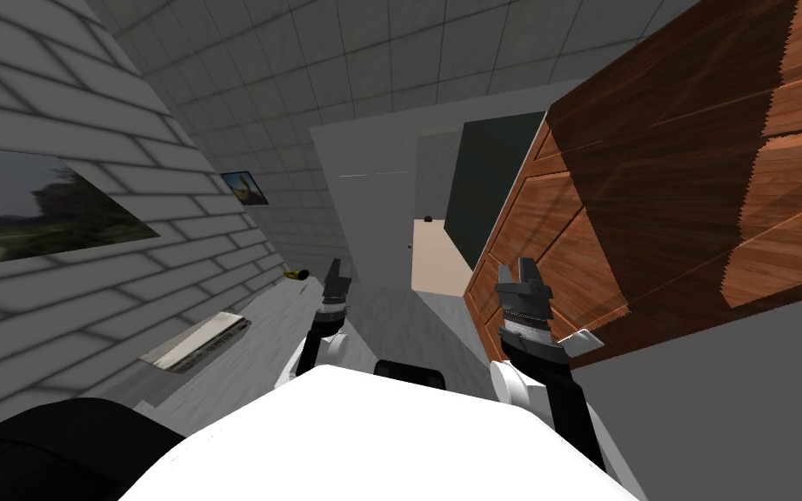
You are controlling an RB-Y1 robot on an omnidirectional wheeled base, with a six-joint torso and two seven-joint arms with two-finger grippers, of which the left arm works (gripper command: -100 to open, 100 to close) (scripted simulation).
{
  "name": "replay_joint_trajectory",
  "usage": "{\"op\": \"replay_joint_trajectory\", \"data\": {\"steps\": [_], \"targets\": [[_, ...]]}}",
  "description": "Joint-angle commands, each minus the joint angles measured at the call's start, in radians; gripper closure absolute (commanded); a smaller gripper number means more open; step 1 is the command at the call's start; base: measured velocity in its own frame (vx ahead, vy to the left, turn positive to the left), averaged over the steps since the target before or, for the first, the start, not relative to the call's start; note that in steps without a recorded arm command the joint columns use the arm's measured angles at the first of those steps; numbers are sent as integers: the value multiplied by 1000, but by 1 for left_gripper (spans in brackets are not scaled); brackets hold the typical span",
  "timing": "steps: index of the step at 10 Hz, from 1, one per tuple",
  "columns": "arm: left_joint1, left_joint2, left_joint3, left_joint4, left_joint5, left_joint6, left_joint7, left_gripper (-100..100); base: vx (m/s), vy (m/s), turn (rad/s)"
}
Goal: Pull the door open
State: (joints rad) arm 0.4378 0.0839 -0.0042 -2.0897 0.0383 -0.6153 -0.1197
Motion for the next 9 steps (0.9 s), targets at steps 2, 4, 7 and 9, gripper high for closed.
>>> {"op": "replay_joint_trajectory", "data": {"steps": [2, 4, 7, 9], "targets": [[-16, 5, 3, 52, 2, -6, 9, -100, 109, -40, -31], [-30, 10, 7, 104, 4, -13, 19, -100, 129, -33, -47], [-50, 18, 12, 181, 8, -22, 34, -100, 125, -36, -45], [-55, 19, 13, 200, 8, -25, 37, -100, 108, -38, -22]]}}
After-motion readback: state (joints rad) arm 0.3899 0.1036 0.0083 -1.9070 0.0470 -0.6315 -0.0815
